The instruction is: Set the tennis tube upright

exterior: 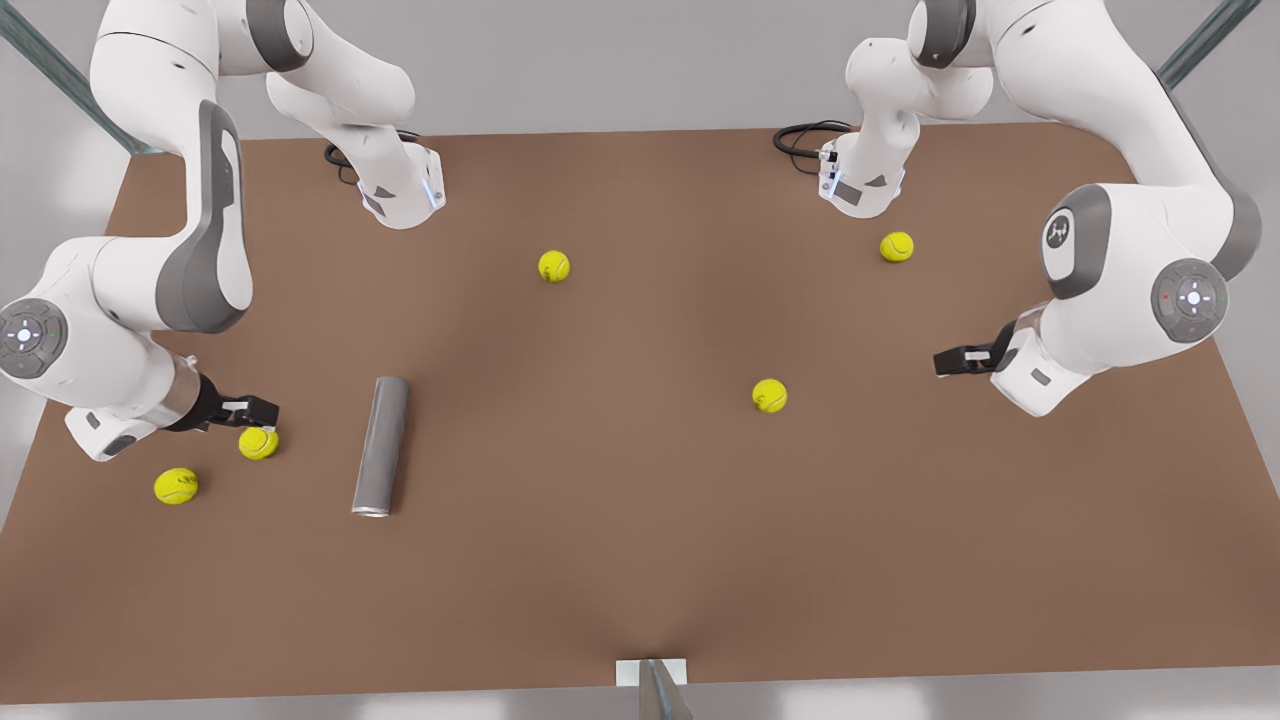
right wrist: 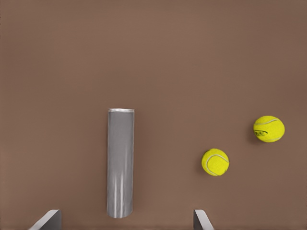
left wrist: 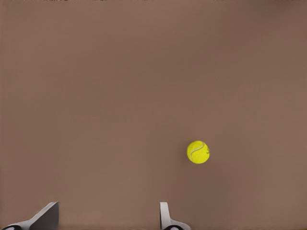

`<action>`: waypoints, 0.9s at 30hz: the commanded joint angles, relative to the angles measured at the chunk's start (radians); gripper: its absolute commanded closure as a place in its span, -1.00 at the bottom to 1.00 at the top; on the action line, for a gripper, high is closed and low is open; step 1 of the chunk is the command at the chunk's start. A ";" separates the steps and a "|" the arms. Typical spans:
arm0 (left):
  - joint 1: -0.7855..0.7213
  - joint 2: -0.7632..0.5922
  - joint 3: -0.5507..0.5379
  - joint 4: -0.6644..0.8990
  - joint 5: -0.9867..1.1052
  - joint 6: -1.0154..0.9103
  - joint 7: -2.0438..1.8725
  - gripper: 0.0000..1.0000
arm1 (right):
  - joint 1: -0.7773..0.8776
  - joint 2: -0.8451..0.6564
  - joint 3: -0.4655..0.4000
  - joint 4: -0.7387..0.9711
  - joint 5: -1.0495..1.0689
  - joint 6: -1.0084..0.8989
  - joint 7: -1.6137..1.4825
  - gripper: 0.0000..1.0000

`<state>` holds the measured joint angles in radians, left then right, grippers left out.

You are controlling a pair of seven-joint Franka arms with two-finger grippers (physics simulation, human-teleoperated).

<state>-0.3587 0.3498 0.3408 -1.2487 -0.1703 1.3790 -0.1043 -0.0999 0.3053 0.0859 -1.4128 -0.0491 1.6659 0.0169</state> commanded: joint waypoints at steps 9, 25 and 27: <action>0.087 0.006 -0.100 0.000 0.035 -0.002 -0.003 -1.00 | 0.166 0.162 0.002 -0.005 -0.094 -0.087 0.015 -1.00; 0.087 0.037 -0.100 -0.002 0.034 -0.008 -0.005 -1.00 | 0.075 0.296 0.002 -0.285 -0.018 0.417 0.167 -1.00; 0.087 0.041 -0.100 -0.002 0.034 -0.008 -0.005 -1.00 | 0.077 0.325 0.002 -0.265 -0.020 0.423 0.152 -1.00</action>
<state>-0.2715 0.3927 0.2408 -1.2502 -0.1364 1.3714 -0.1089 -0.0230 0.6362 0.0874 -1.6768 -0.0690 2.0907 0.1688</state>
